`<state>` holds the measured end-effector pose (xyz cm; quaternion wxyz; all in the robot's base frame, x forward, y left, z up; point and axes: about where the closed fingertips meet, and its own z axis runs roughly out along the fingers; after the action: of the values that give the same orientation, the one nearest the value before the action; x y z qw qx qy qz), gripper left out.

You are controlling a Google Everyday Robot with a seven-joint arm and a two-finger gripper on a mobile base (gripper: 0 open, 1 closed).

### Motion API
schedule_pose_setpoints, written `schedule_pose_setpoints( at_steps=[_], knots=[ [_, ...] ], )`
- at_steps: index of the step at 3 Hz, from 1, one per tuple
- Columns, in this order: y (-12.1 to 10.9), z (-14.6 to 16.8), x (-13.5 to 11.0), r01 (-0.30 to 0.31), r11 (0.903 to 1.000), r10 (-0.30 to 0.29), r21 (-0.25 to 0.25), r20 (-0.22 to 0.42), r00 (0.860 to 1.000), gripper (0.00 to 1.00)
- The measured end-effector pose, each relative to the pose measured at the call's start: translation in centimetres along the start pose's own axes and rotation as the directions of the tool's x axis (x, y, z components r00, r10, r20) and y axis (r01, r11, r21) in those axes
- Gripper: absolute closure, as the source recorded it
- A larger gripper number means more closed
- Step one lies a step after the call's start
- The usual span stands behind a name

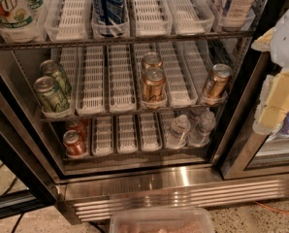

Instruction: Pick water bottle from bottom shelf of fridge

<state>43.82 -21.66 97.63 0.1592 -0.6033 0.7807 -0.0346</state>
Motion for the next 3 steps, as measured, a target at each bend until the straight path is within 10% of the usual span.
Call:
schedule_pose_setpoints(
  at_steps=[3],
  knots=[
    [4.0,8.2,1.7,-0.074,0.9952,0.078,-0.064,0.054,0.995,0.00]
  ],
)
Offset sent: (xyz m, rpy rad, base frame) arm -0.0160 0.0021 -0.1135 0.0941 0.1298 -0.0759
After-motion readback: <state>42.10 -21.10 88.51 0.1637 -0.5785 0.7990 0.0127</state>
